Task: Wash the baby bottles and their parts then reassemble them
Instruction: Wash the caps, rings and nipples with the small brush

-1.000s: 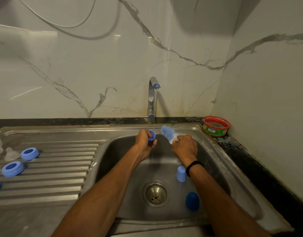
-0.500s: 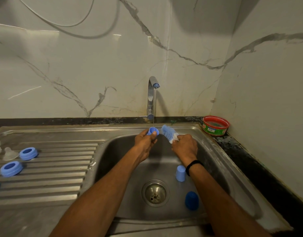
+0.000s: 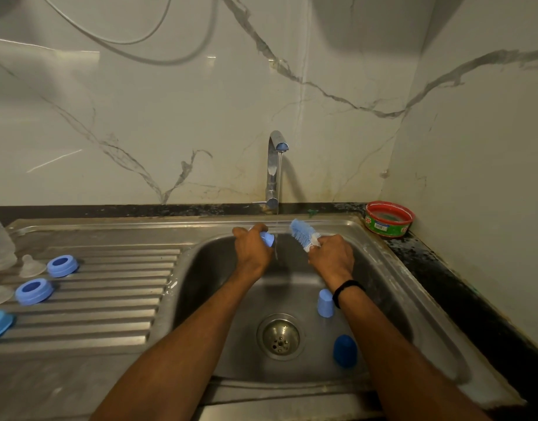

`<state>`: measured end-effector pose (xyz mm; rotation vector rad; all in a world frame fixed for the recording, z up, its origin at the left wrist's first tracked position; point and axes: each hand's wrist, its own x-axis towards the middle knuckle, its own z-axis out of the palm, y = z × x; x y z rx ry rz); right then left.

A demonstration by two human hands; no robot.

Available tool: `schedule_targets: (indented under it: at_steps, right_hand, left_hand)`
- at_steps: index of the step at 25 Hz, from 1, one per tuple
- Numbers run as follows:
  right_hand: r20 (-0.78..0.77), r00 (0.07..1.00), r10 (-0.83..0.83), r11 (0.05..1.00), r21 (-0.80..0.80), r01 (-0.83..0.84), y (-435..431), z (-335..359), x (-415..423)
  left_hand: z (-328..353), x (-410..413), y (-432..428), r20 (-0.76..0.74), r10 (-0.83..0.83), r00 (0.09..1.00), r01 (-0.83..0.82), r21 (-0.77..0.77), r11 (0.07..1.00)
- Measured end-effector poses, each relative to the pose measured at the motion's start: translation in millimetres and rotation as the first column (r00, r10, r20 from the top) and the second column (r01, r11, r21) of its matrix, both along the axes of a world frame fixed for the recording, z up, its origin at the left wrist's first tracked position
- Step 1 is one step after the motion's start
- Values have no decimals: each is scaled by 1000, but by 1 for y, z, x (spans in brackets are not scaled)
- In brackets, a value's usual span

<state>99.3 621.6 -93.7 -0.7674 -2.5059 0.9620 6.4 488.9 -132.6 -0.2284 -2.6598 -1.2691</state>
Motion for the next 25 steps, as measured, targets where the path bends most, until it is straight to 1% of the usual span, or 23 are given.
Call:
schedule_targets:
  at_steps: [2,3,6,8,10,12,14,17,19,23,25]
  right_hand:
    - [7,1000,2,1000,7,-2,-2,-1,1]
    - [14,1000,3,1000,10,-3,-4,-1,2]
    - [45,999,10,996,83,-13,-11,-3,7]
    - [87,995,51,986,152,-63,-18,-5,12]
    - [121,986,115,972,190,-137,-27,-7,16]
    - [125,981,149,962,211,-173,-34,-7,20]
    - [113,979,171,957,218,-193,-40,-6,24]
    - [104,971,216,937,259,-236,-48,0,29]
    - [96,963,253,916,295,-270,-55,6,32]
    - [44,951,307,897,320,-304,-74,18,36]
    - [32,941,337,880,345,-326,-85,23,37]
  left_hand:
    - [3,2,-7,-25,2,1000,-6,-171,985]
    - [5,3,-11,-11,4,1000,-6,-225,974]
    - [9,9,-24,82,-2,997,26,-292,956]
    - [10,15,-33,95,-11,995,41,-318,947]
    - [11,26,-39,86,-1,996,27,-310,950]
    - [14,39,-43,78,8,997,14,-280,960]
    - [19,56,-49,71,16,997,-2,-197,980]
    - [29,75,-63,25,101,995,-98,-106,990]
    - [34,88,-76,9,123,992,-121,-108,987]
    - [43,117,-105,-80,71,994,-84,-185,979]
    - [49,131,-115,-104,44,994,-62,-182,981]
